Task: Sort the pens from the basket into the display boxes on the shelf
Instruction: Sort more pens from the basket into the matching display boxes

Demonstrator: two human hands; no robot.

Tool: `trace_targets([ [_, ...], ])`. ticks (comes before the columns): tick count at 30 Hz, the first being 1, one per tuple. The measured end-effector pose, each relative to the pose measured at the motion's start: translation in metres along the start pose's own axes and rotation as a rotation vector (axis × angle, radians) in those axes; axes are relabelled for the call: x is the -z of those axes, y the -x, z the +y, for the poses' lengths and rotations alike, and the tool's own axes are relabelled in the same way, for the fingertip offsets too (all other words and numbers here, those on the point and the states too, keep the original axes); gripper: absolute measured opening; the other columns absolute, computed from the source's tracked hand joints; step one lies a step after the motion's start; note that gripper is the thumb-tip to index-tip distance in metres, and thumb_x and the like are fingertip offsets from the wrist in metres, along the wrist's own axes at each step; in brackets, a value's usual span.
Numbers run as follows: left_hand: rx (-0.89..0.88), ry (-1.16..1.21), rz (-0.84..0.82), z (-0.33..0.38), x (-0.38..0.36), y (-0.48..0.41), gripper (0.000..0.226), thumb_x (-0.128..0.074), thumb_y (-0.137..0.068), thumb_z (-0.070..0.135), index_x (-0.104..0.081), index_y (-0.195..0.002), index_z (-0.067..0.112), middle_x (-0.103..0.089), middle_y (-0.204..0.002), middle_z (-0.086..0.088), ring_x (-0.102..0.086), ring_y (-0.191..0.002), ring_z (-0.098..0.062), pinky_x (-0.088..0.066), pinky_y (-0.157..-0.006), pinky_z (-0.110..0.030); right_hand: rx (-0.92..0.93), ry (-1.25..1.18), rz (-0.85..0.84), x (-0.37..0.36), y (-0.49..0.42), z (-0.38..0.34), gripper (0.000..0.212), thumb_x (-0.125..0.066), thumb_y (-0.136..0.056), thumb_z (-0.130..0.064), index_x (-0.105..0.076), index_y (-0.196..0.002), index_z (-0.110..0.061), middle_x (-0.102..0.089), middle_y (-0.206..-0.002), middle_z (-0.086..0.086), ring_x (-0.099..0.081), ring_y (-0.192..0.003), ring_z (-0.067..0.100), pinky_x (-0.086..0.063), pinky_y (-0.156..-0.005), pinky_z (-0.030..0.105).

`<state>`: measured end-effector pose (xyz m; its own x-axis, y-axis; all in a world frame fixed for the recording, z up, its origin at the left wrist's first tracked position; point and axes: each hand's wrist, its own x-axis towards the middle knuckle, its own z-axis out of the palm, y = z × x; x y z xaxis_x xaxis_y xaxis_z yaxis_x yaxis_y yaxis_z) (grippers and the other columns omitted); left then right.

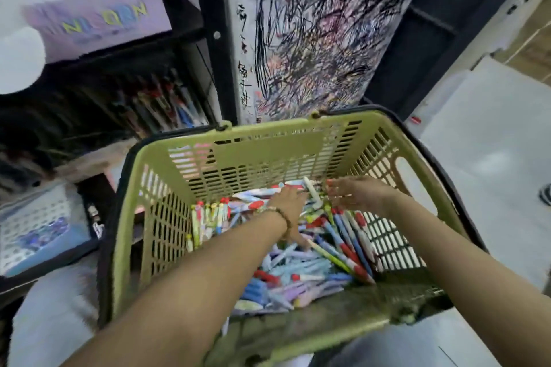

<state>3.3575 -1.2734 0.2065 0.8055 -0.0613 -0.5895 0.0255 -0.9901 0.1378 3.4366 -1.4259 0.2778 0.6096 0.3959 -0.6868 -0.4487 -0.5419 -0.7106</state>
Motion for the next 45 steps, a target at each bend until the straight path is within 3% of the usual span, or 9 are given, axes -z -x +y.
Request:
trace_targets([
  [4, 0.068, 0.037, 0.040, 0.008, 0.002, -0.012, 0.099, -0.076, -0.065, 0.058, -0.037, -0.138, 0.004, -0.055, -0.120, -0.010, -0.057, -0.098, -0.025, -0.049, -0.077, -0.035, 0.082, -0.054, 0.049, 0.002, -0.002, -0.008, 0.035, -0.047, -0.098, -0.016, -0.052, -0.127, 0.003, -0.060, -0.123, 0.024, -0.059, -0.101, 0.031, -0.051, -0.083, 0.033],
  [8, 0.026, -0.069, 0.019, 0.006, 0.006, -0.008, 0.049, -0.064, -0.079, 0.056, -0.063, -0.101, 0.012, -0.046, -0.071, 0.001, -0.036, -0.050, -0.013, -0.036, -0.047, -0.027, 0.109, -0.049, 0.041, 0.005, -0.004, -0.009, 0.035, -0.047, -0.099, -0.018, -0.051, -0.129, 0.000, -0.063, -0.119, 0.017, -0.062, -0.099, 0.027, -0.049, -0.096, 0.039],
  [14, 0.119, 0.286, -0.171, -0.030, 0.025, 0.027, 0.050, -0.072, -0.079, 0.040, -0.047, -0.113, 0.013, -0.048, -0.093, -0.002, -0.059, -0.092, -0.024, -0.042, -0.062, -0.022, 0.158, -0.019, 0.000, 0.003, -0.003, -0.013, 0.035, -0.047, -0.099, -0.019, -0.050, -0.129, 0.000, -0.062, -0.121, 0.016, -0.062, -0.100, 0.027, -0.052, -0.087, 0.033],
  [19, 0.184, 0.469, -0.035, -0.058, 0.048, 0.077, 0.028, -0.067, -0.085, 0.024, -0.043, -0.076, 0.012, -0.040, -0.066, -0.001, -0.038, -0.053, -0.010, -0.034, -0.038, -0.010, 0.232, -0.035, 0.017, -0.003, 0.004, -0.025, 0.034, -0.046, -0.099, -0.016, -0.051, -0.128, 0.001, -0.061, -0.121, 0.020, -0.062, -0.098, 0.031, -0.052, -0.083, 0.031],
  [24, 0.088, 0.740, 0.240, -0.063, 0.058, 0.118, 0.031, -0.075, -0.077, 0.035, -0.047, -0.073, 0.021, -0.050, -0.063, 0.005, -0.048, -0.057, -0.011, -0.036, -0.047, -0.015, 0.363, 0.031, -0.042, -0.016, 0.024, -0.046, 0.020, -0.048, -0.098, -0.028, -0.063, -0.105, -0.016, -0.066, -0.112, 0.014, -0.068, -0.091, 0.023, -0.055, -0.084, 0.031],
  [28, 0.122, 1.049, 0.295, -0.066, 0.072, 0.146, 0.036, -0.076, -0.070, 0.047, -0.064, -0.055, 0.016, -0.053, -0.050, -0.002, -0.046, -0.049, -0.016, -0.037, -0.061, -0.024, 0.453, -0.027, -0.183, -0.053, 0.051, -0.071, 0.051, -0.045, -0.084, -0.058, -0.062, -0.103, -0.014, -0.070, -0.089, 0.000, -0.067, -0.077, 0.013, -0.054, -0.068, 0.025],
  [32, 0.137, 1.176, 0.442, -0.073, 0.082, 0.180, 0.041, -0.076, -0.073, 0.040, -0.065, -0.060, 0.002, -0.050, -0.034, 0.000, -0.041, -0.030, -0.008, -0.032, -0.039, -0.014, 0.620, -0.063, -0.207, -0.108, 0.082, -0.104, 0.035, -0.059, -0.090, -0.030, -0.060, -0.111, -0.003, -0.068, -0.085, 0.004, -0.063, -0.063, 0.011, -0.053, -0.054, 0.020],
  [35, 0.037, 1.271, 0.638, -0.085, 0.091, 0.214, 0.032, -0.077, -0.063, 0.045, -0.067, -0.063, 0.015, -0.059, -0.062, -0.018, -0.049, -0.052, -0.022, -0.041, -0.052, -0.025, 0.751, -0.121, -0.175, -0.148, 0.104, -0.130, 0.015, -0.063, -0.088, -0.011, -0.062, -0.101, -0.004, -0.068, -0.070, -0.003, -0.060, -0.052, 0.003, -0.048, -0.048, 0.015],
  [45, 0.165, 1.616, 1.197, -0.172, 0.106, 0.359, 0.032, -0.056, -0.089, 0.036, -0.068, -0.064, 0.020, -0.053, -0.045, 0.004, -0.049, -0.041, -0.006, -0.041, -0.045, -0.018, 0.946, -0.117, -0.478, -0.292, 0.167, -0.237, 0.016, -0.053, -0.095, -0.019, -0.067, -0.097, -0.011, -0.071, -0.077, -0.003, -0.065, -0.065, 0.006, -0.051, -0.058, 0.016],
])
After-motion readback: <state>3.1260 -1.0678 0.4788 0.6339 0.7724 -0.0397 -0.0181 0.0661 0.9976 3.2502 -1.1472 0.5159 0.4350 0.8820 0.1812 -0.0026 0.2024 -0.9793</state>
